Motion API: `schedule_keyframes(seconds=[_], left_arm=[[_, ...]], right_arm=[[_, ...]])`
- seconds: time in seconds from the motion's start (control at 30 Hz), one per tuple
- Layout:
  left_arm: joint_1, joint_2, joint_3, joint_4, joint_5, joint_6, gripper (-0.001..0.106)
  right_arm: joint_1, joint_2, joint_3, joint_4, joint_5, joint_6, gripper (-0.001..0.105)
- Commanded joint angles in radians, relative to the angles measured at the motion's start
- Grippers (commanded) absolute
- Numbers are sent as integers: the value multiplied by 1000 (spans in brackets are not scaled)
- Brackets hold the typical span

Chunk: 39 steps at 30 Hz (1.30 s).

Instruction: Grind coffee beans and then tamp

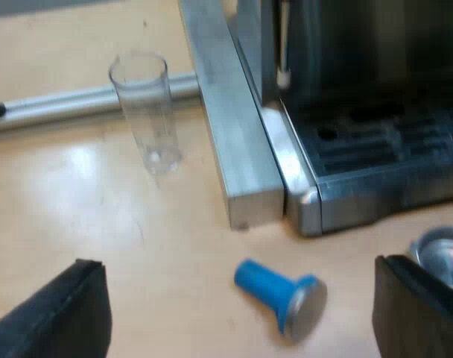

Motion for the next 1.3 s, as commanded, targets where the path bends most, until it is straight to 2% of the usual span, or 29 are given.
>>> schedule_keyframes(seconds=[0.03,0.2,0.43,0.7,1.3], left_arm=[[-2,-136,38,-95,-6,3,73],[-2,-136,103,-174,-6,3,73],[-2,-136,151,-175,-6,3,73],[-2,-136,151,-174,-6,3,73],[-2,-136,151,-174,-4,3,73]], right_arm=[[-5,-42,34,-44,-15,2,66],[-5,-42,93,-68,-15,23,66],[-5,-42,133,-68,-17,42,66],[-5,-42,191,-53,-37,45,66],[-5,-39,194,-63,-28,45,66]])
